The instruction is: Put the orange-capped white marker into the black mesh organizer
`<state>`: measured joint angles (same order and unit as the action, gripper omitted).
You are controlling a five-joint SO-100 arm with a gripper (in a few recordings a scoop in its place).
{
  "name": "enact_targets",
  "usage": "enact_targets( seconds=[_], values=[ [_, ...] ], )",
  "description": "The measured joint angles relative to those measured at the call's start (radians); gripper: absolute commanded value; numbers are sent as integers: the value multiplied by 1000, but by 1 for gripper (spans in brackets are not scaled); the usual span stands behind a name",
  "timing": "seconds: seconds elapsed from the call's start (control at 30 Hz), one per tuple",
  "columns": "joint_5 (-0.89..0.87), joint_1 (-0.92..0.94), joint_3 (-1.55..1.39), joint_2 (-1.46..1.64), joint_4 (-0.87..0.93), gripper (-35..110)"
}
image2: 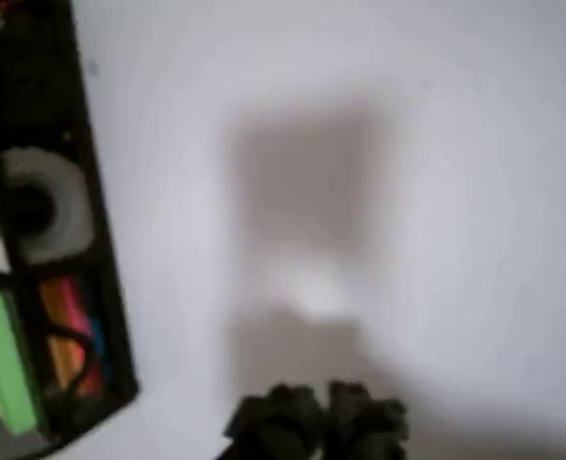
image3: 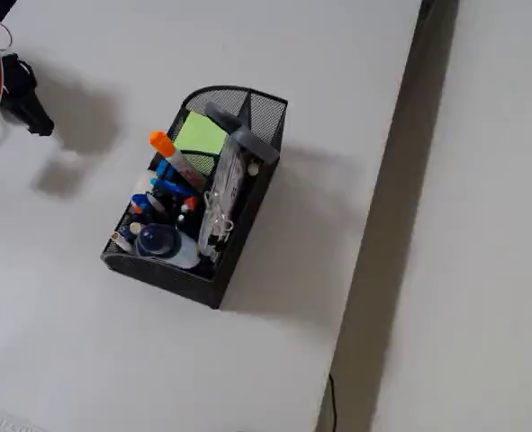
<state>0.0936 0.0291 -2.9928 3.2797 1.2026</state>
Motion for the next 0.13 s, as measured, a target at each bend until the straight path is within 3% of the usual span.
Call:
enact_targets(
  seconds=[0.13],
  values=[
    [0,0,0,0,0,0]
  ],
)
